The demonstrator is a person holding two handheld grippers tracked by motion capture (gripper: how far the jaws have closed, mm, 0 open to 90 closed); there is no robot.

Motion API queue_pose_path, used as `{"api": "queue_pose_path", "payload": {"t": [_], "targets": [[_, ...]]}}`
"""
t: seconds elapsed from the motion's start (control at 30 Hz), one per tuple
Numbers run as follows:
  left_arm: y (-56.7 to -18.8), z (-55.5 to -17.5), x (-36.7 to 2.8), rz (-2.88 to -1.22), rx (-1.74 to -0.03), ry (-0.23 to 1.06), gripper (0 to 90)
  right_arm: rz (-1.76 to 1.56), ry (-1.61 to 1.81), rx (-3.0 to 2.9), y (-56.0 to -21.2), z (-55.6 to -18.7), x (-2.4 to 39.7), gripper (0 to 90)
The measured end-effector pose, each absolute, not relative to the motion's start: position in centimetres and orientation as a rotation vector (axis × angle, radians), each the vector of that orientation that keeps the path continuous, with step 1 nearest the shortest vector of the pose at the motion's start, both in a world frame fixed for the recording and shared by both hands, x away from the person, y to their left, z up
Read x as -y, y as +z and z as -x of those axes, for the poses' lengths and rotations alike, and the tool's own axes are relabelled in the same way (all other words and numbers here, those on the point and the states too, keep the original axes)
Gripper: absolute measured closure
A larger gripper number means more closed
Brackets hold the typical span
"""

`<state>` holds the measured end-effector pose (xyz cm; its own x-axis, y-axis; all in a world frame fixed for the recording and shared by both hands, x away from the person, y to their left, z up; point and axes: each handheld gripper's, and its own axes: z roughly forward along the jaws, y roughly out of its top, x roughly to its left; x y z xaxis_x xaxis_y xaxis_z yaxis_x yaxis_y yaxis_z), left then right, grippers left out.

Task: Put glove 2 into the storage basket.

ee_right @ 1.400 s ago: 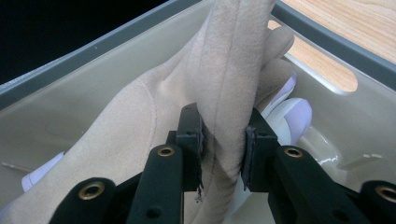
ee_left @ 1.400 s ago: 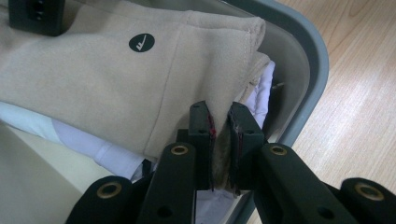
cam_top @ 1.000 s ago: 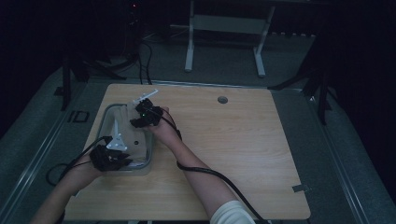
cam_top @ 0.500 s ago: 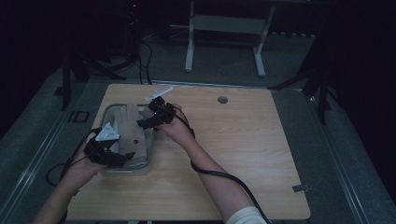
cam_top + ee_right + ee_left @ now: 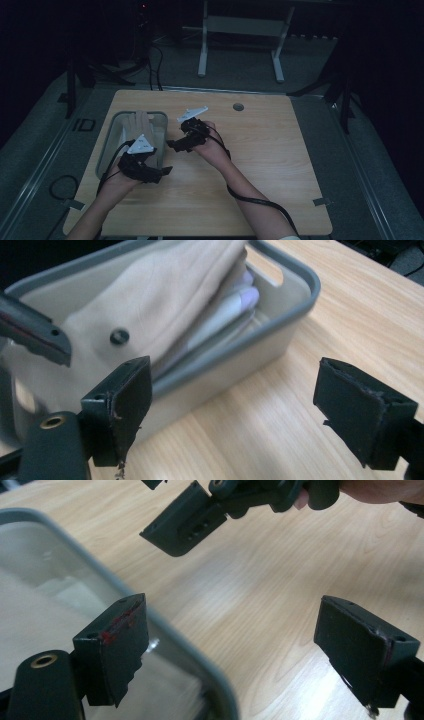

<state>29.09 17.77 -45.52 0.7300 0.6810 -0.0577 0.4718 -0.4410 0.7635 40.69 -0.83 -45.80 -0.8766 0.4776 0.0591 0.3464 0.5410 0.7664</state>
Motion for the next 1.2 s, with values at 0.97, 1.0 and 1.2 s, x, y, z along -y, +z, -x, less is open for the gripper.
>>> {"api": "queue_pose_path", "payload": {"t": [0.97, 1.0, 1.2], "targets": [[-50.7, -27.9, -10.1, -2.148, -0.657, 0.211, 14.5, -0.761, 1.192, -2.632, -51.1, -37.8, 10.5, 16.5], [-50.9, -27.9, -9.9, -2.152, -0.653, 0.204, 14.5, -0.751, 1.187, -2.631, -51.3, -37.7, 10.7, 16.3], [-52.0, -27.7, -8.8, -2.16, -0.612, 0.168, 14.5, -0.732, 1.184, -2.628, -52.1, -36.9, 12.4, 15.4]]}}
